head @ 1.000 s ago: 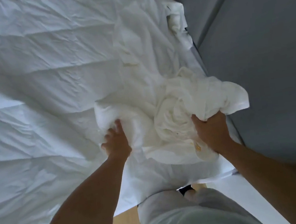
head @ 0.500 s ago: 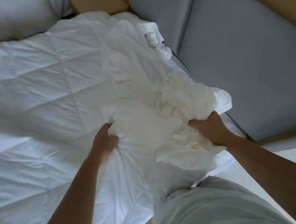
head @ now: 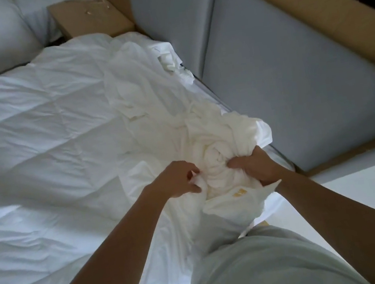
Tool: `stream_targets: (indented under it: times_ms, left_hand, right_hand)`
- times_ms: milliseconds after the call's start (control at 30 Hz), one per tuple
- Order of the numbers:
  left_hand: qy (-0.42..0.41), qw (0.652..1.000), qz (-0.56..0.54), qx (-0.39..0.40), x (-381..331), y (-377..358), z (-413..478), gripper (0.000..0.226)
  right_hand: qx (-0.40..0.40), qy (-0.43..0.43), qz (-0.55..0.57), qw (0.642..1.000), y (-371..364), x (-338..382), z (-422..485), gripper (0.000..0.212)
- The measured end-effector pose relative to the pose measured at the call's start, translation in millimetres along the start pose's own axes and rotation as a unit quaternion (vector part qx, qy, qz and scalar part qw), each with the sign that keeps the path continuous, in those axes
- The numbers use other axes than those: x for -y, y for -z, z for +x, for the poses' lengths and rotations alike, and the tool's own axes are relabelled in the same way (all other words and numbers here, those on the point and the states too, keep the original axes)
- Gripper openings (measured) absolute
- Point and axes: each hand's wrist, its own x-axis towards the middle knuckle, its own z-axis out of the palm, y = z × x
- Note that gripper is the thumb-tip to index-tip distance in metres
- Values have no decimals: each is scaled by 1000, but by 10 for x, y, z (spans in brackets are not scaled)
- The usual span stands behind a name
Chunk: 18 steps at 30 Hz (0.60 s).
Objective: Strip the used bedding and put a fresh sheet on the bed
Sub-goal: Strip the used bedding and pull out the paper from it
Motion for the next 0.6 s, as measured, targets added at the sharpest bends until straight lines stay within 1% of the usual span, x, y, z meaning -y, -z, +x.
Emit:
stream_targets:
  times_ms: [33, 67, 100, 133, 167, 200, 267, 333, 400, 433, 500, 533, 567, 600]
  left_hand:
    - [-11, 998, 57, 6, 41, -4, 21, 43]
    - [-27, 990, 139, 0, 80, -7, 39, 37]
    - [-42, 972, 230, -19, 128, -17, 49, 35]
    - [-54, 953, 295, -46, 182, -30, 46, 36]
    - [-62, 943, 319, -73, 214, -20, 29, 36]
    - [-76, 942, 310, -100, 223, 1, 0, 36]
    - [-107, 954, 237, -152, 167, 55, -66, 37]
    - [-113, 966, 155, -172, -7, 125, -126, 38]
    - [-116, 975, 117, -148, -221, 151, -139, 30]
    - [-110, 983, 87, -122, -317, 150, -119, 30]
    - [-61, 997, -3, -50, -440, 155, -51, 32]
    - [-28, 998, -45, -18, -467, 166, -12, 31]
    - [-2, 997, -74, 0, -473, 180, 27, 30]
    - [14, 996, -88, -1, -461, 196, 67, 28]
  right_hand:
    - [-4, -4, 2, 1000, 6, -9, 0, 63]
    - [-7, -6, 5, 1000, 5, -15, 0, 63]
    - [-10, -6, 6, 1000, 1, -22, 3, 62]
    - [-13, -4, 5, 1000, 0, -30, 10, 60]
    - [-14, 0, -1, 1000, -3, -37, 23, 56]
    - [-18, 5, -13, 1000, -3, -42, 33, 49]
    - [-31, 13, -57, 998, -5, -54, 42, 38]
    - [-32, 19, -93, 995, -22, -78, 49, 35]
    - [-27, 19, -107, 994, -68, -84, 51, 35]
    - [-24, 18, -106, 994, -89, -82, 56, 34]
    - [-7, 8, -94, 996, -121, -55, 70, 34]
    - [7, 2, -85, 996, -124, -35, 74, 35]
    - [22, -4, -77, 997, -119, -17, 80, 39]
    - [35, -12, -69, 997, -104, -2, 86, 44]
